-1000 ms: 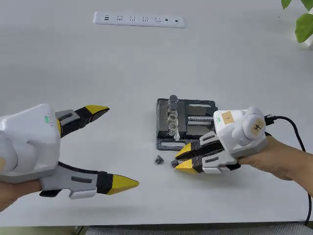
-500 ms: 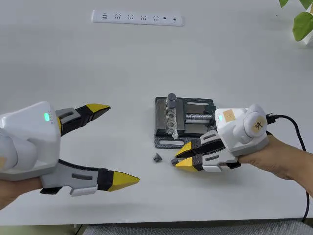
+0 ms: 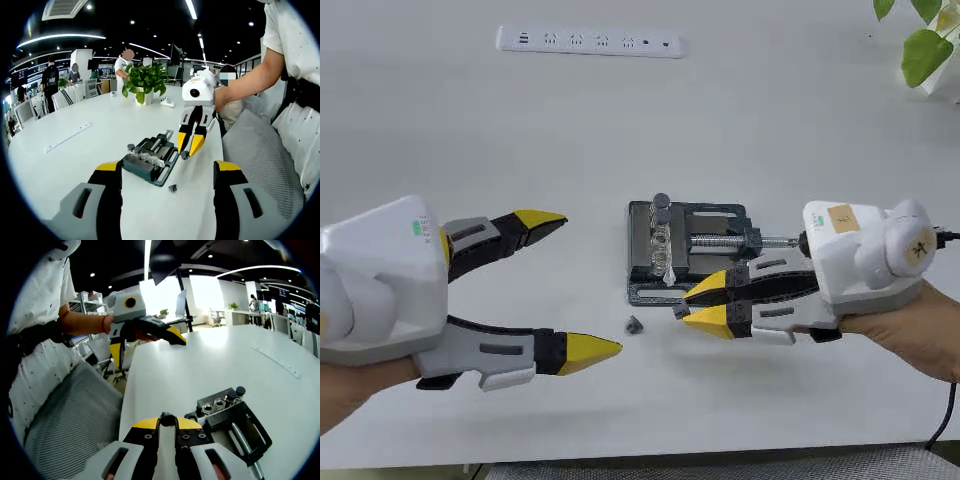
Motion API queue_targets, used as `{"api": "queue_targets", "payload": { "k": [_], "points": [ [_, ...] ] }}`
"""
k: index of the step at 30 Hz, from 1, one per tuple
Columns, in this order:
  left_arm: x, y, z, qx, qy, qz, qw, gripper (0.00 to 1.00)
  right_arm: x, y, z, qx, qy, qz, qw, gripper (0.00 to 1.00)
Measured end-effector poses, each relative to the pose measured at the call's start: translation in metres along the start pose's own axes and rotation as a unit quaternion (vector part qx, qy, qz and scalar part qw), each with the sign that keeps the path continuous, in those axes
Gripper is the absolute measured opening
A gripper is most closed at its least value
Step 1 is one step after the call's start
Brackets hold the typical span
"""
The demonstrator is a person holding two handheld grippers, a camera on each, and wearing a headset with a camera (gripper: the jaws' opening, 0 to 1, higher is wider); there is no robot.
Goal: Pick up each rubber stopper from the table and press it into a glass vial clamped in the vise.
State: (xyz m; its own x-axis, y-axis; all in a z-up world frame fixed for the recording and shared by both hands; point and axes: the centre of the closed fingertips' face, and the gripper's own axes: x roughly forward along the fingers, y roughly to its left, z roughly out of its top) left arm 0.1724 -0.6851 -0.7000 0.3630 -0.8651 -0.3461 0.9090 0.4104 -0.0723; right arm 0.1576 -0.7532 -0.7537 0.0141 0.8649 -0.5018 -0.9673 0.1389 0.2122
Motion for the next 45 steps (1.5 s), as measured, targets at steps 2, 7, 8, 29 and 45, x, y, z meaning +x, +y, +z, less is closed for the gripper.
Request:
{"api": "queue_targets", "payload": {
  "k": [2, 7, 8, 29, 45],
  "points": [
    [0.002, -0.001, 0.004, -0.004, -0.005, -0.004, 1.0000, 0.71, -0.005, 0.002, 0.010, -0.005, -0.010, -0.007, 0.9999, 0.06],
    [0.006, -0.005, 0.014, -0.013, -0.021, -0.013, 0.9996, 0.63, -0.015, 0.008, 0.033, -0.015, -0.034, -0.018, 0.9991, 0.06],
    [0.007, -0.006, 0.016, -0.014, -0.023, -0.014, 0.9995, 0.61, -0.016, 0.009, 0.036, -0.018, -0.037, -0.020, 0.9990, 0.06],
    [0.017, -0.026, 0.050, -0.055, -0.071, -0.068, 0.9936, 0.21, -0.026, 0.026, 0.083, -0.044, -0.084, -0.022, 0.9952, 0.06],
    [0.018, -0.030, 0.061, -0.092, -0.090, -0.087, 0.9879, 0.10, -0.028, 0.031, 0.099, -0.051, -0.105, -0.024, 0.9929, 0.06]
  ]
}}
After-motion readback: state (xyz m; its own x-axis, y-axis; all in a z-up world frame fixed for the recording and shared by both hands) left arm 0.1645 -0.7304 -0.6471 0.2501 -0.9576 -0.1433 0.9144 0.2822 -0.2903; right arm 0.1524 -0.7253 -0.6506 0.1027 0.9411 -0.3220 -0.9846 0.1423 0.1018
